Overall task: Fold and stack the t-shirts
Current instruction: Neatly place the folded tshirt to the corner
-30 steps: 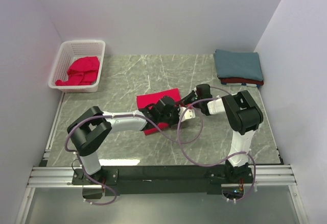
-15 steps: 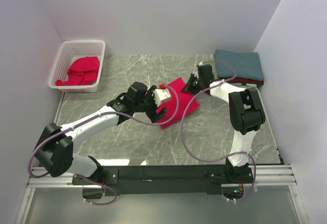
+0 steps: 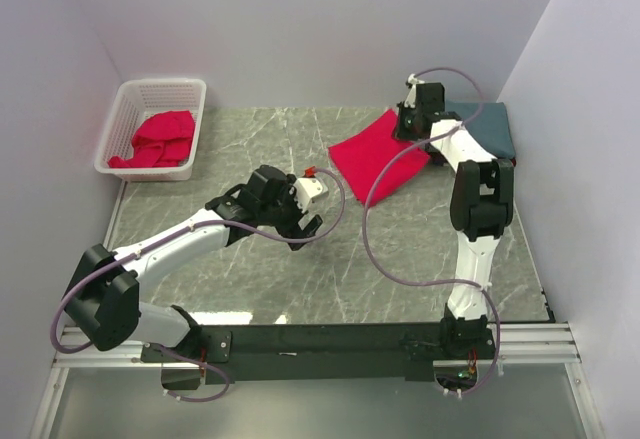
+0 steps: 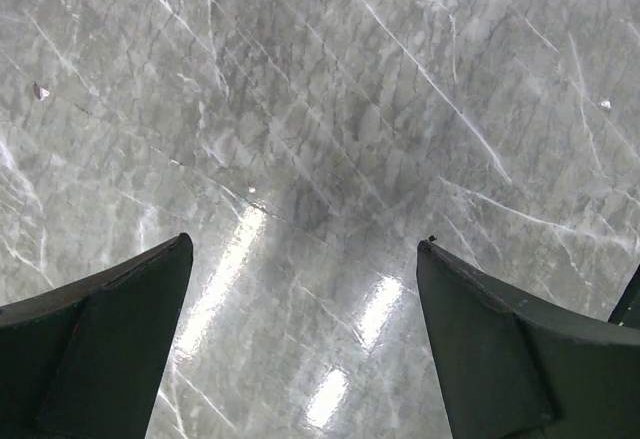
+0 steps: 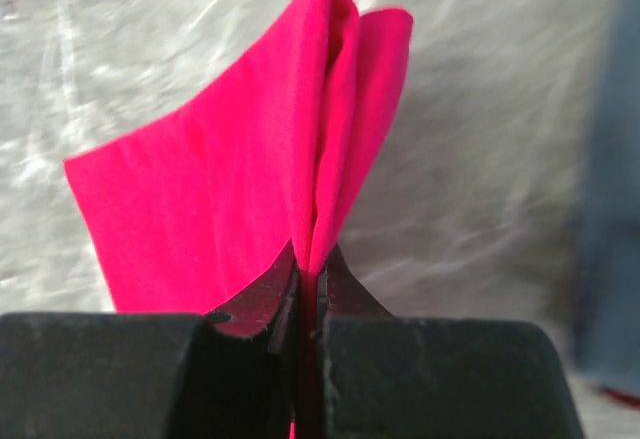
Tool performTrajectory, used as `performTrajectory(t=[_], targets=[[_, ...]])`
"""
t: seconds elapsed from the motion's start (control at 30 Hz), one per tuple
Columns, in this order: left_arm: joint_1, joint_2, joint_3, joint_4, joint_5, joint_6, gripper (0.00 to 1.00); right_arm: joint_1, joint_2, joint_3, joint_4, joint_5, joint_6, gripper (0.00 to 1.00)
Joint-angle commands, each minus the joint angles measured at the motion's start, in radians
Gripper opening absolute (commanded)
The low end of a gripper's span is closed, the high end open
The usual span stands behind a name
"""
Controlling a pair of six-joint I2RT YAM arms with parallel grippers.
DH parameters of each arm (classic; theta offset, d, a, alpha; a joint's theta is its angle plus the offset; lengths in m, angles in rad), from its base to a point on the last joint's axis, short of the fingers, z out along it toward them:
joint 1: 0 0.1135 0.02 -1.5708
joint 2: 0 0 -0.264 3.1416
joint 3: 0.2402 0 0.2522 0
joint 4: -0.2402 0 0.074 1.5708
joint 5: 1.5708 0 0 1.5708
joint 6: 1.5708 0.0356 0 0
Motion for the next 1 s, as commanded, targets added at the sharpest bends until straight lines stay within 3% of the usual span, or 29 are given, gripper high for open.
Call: performTrajectory(t=[0.0, 0.27, 0.97], targets=[[0.004, -0.021, 0.004, 0.012, -0.005, -0.035, 0.99, -0.006, 0.007, 0.138, -0.020, 0.072, -0.178, 0.00], [0.004, -0.048, -0.034, 0.013, 0.012, -0.032, 1.00, -0.018, 0.037, 0.301, -0.046, 0.168, -0.233, 0.00], [0.004, -0.067, -0.065, 0.009, 0.038, -0.015, 0.99, -0.020, -0.021, 0.415, -0.052, 0.215, -0.287, 0.00]])
